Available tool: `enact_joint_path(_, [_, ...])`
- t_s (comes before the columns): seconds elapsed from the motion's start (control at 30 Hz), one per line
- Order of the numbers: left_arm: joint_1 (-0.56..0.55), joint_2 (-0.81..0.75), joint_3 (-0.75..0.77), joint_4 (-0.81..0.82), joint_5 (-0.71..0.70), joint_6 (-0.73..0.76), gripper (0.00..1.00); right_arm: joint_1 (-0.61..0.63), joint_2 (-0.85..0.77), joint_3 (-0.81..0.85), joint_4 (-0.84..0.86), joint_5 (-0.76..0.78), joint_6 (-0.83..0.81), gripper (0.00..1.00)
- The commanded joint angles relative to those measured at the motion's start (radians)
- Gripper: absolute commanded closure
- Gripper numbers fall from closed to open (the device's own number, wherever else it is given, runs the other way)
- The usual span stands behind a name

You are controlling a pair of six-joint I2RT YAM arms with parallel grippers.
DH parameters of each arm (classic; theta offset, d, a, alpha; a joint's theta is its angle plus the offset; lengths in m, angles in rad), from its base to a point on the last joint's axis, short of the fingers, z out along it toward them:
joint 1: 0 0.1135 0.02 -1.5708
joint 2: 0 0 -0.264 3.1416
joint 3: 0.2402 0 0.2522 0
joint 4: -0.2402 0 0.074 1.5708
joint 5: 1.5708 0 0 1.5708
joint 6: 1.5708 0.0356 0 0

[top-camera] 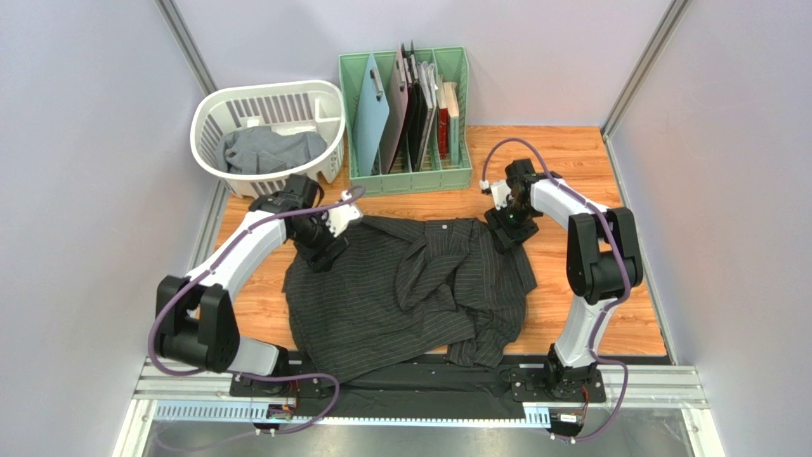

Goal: Fold and stack the long sleeve shirts
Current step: Flatten the shirt out

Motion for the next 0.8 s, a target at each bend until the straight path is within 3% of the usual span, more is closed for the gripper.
enact_joint_path(0.0, [-0.017,0.075,-0.037,0.045,-0.059,0.048,0.24,-0.008,0.055,-0.053,0.078,0.074,0.008,0.59])
enact_joint_path(0.03, [-0.019,0.087,-0.035,0.058,-0.053,0.048,0.24,-0.009,0.058,-0.064,0.08,0.097,0.002,0.68])
enact_joint_path(0.07, [-0.022,0.109,-0.035,0.063,-0.051,0.05,0.25,-0.015,0.058,-0.093,0.085,0.109,-0.001,0.84])
enact_joint_path(0.13, [-0.048,0.136,-0.04,0.091,-0.089,0.059,0.27,-0.06,0.039,-0.124,0.094,0.146,-0.01,1.0])
enact_joint_path(0.23, [-0.077,0.236,-0.029,0.132,-0.171,0.079,0.4,-0.158,-0.001,-0.16,0.088,0.154,-0.032,1.0])
enact_joint_path(0.27, [-0.077,0.301,-0.015,0.137,-0.195,0.082,0.54,-0.193,-0.009,-0.161,0.085,0.157,-0.045,1.0])
enact_joint_path(0.47, [-0.063,0.53,0.162,0.152,-0.324,0.122,0.95,-0.325,0.001,-0.058,0.051,0.145,-0.064,1.0])
enact_joint_path(0.63, [-0.049,0.635,0.377,0.118,-0.374,0.116,1.0,-0.327,0.078,0.127,-0.047,0.083,-0.012,1.0])
enact_joint_path(0.7, [-0.037,0.589,0.399,0.085,-0.346,0.099,1.0,-0.328,0.068,0.158,-0.088,0.065,-0.022,0.9])
enact_joint_path(0.73, [-0.039,0.507,0.391,0.059,-0.244,0.102,0.9,-0.33,0.046,0.152,-0.11,0.045,-0.051,0.68])
enact_joint_path(0.77, [-0.043,0.447,0.337,0.031,-0.169,0.126,0.81,-0.331,0.019,0.137,-0.112,0.036,-0.064,0.56])
